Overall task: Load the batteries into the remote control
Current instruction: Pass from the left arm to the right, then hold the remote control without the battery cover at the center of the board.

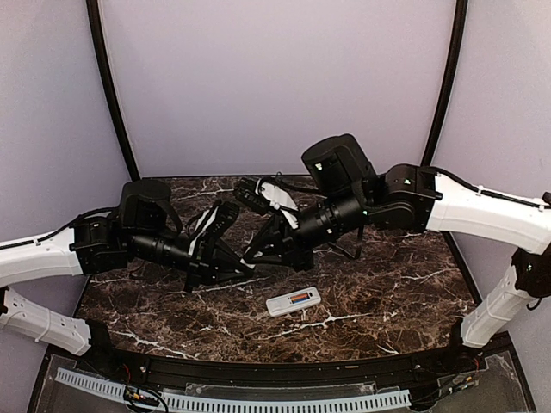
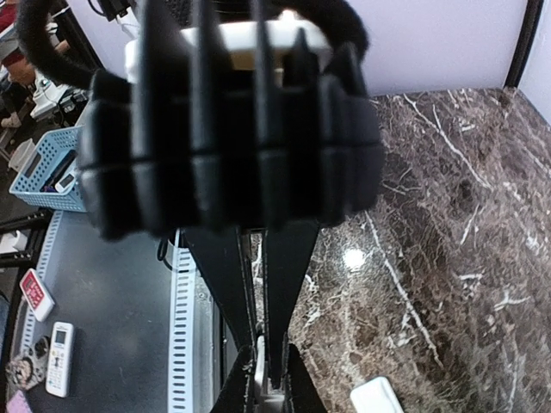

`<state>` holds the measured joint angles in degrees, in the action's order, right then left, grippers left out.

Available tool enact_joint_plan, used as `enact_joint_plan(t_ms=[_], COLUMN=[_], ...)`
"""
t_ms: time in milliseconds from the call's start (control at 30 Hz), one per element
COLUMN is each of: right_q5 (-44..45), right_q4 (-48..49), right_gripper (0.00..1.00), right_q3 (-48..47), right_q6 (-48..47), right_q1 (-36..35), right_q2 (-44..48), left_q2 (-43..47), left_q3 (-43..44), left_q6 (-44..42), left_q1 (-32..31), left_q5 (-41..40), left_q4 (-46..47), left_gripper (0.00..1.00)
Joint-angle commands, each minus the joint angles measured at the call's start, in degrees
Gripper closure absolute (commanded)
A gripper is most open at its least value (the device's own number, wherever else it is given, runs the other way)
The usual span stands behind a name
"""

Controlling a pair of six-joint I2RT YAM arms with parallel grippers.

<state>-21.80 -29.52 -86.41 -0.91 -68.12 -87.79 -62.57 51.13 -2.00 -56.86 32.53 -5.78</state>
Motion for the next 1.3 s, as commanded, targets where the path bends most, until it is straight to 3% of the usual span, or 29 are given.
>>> enact_joint_plan(t_ms=[0,200,233,300,367,533,733,1267], right_q5=[-1.47,-1.59,-1.34,0.61,4.21,9.26,8.79,-2.27], right_q4=[-0.92,-0.73,-0.52,-0.12,0.19,8.5,26.54,56.12], right_gripper=[0.96,1.0,1.0,1.0,1.0,1.0,1.0,1.0], right_q3=[-1.16,0.12,0.62,1.95,4.03,17.48,34.92,50.31], right_q6=[0.45,2.69,3.72,6.78,11.43,28.35,42.61,53.76], right_q1=[0.15,0.79,1.03,2.01,3.61,9.59,15.34,19.18], right_q2=[0.0,0.96,1.28,1.97,3.47,9.43,13.77,-1.01], left_q2=[0.97,1.68,1.76,2.2,3.51,3.29,-4.64,-26.86], left_q3=[1.45,1.03,0.82,0.36,-0.59,-2.45,-1.17,-0.13], left_q6=[-0.8,-0.98,-0.94,-0.95,-1.55,-5.08,-8.65,-15.14], left_q1=[-0.04,0.0,0.0,-0.04,-0.03,0.0,-1.04,-1.22], left_q5=[-0.4,-2.05,-2.88,-7.13,-12.78,-25.01,-31.37,-22.28], left_q4=[-0.89,-0.88,-0.89,-0.93,-1.21,-4.11,-9.52,-2.13], left_gripper=[1.0,0.98,0.91,0.39,0.23,0.18,0.19,0.13])
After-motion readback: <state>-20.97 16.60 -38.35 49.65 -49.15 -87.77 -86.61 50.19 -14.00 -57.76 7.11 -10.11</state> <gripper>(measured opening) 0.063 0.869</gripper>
